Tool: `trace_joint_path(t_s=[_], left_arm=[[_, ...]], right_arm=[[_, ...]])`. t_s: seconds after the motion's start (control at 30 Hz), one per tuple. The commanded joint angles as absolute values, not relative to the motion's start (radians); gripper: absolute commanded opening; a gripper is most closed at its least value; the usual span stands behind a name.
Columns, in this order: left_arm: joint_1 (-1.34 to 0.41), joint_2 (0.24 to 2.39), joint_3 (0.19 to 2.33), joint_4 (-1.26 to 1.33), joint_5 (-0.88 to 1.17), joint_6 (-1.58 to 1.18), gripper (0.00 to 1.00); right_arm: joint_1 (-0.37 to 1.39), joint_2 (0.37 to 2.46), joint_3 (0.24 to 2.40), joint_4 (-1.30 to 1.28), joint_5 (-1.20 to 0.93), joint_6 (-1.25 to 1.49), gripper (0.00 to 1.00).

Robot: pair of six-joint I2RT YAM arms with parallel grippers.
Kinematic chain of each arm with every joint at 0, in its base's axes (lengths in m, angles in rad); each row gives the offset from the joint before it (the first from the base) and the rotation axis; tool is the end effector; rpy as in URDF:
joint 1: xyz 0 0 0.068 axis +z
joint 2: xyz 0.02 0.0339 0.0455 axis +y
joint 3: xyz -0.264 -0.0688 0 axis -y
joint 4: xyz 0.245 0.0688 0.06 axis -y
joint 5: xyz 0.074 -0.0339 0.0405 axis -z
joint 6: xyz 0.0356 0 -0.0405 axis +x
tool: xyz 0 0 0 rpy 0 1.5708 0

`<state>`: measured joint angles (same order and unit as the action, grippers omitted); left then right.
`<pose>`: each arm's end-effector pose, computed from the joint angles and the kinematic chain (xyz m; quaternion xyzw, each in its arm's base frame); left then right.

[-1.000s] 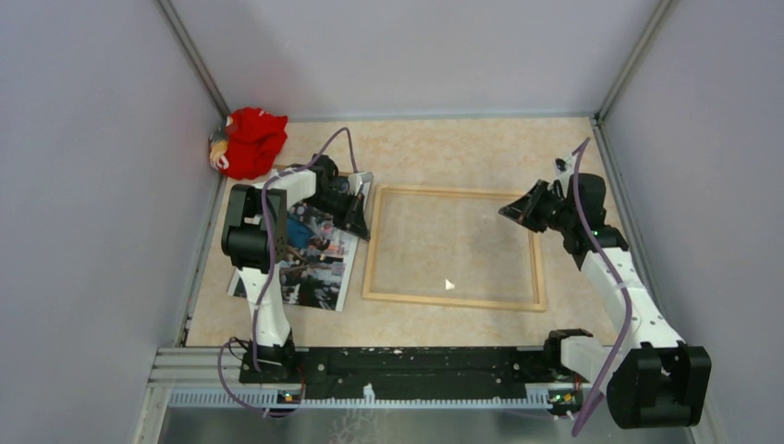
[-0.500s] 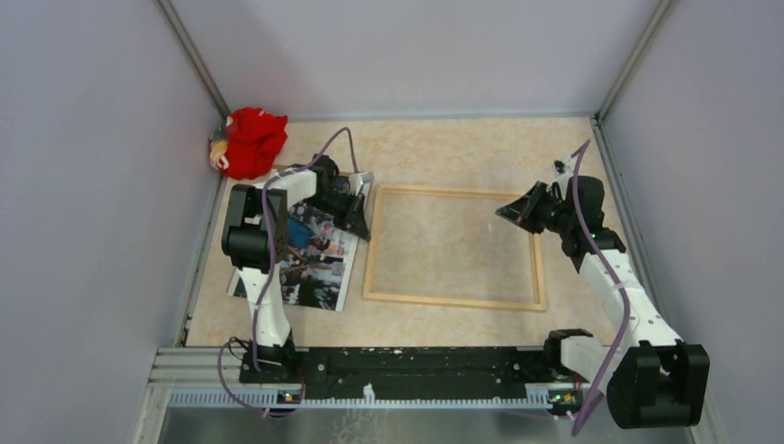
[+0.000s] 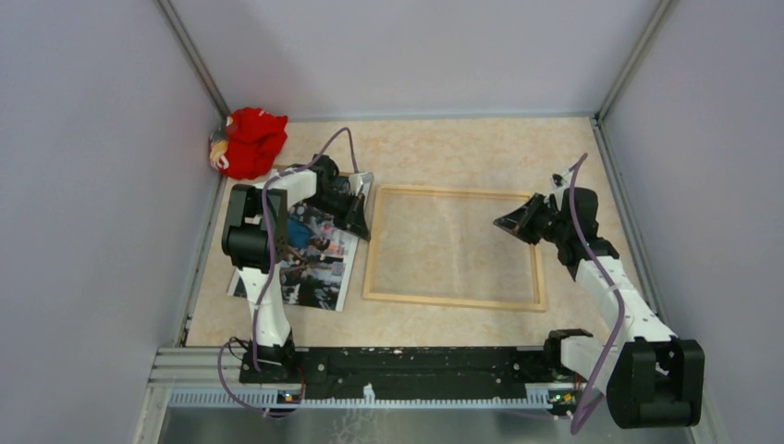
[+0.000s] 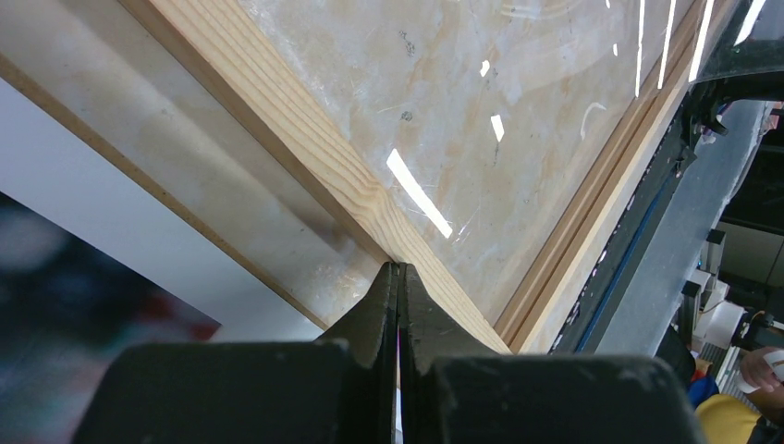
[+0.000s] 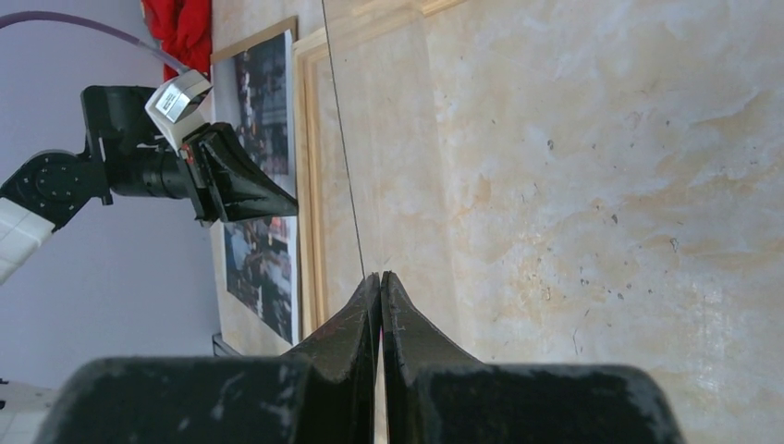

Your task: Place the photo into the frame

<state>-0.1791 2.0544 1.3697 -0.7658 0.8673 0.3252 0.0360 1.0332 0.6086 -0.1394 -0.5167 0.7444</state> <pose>0.3712 -0.0948 0.1424 0.2504 0.8709 -0.4143 0.0850 0.2207 0.0255 0.2379 0.1781 0.8371 0.3844 0.3462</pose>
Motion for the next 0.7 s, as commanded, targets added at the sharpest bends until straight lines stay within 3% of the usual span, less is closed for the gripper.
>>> trace_joint_path(t_s=[0.0, 0.4, 0.67], left_arm=[[-0.192, 2.071, 1.373, -0.768, 0.873, 0.348, 0.0], [-0.192, 2.056, 1.388, -0.775, 0.86, 0.352, 0.0], [-0.192, 2.044, 1.385, -0.77, 0.853, 0.355, 0.0]], right_arm=[[0.032, 1.028, 0.607, -0.113, -0.507, 0.739, 0.0], [0.032, 1.079, 0.641, -0.259, -0.332, 0.579, 0.0], [0.034, 1.136, 0.662, -0.276, -0.283, 0.521, 0.07]])
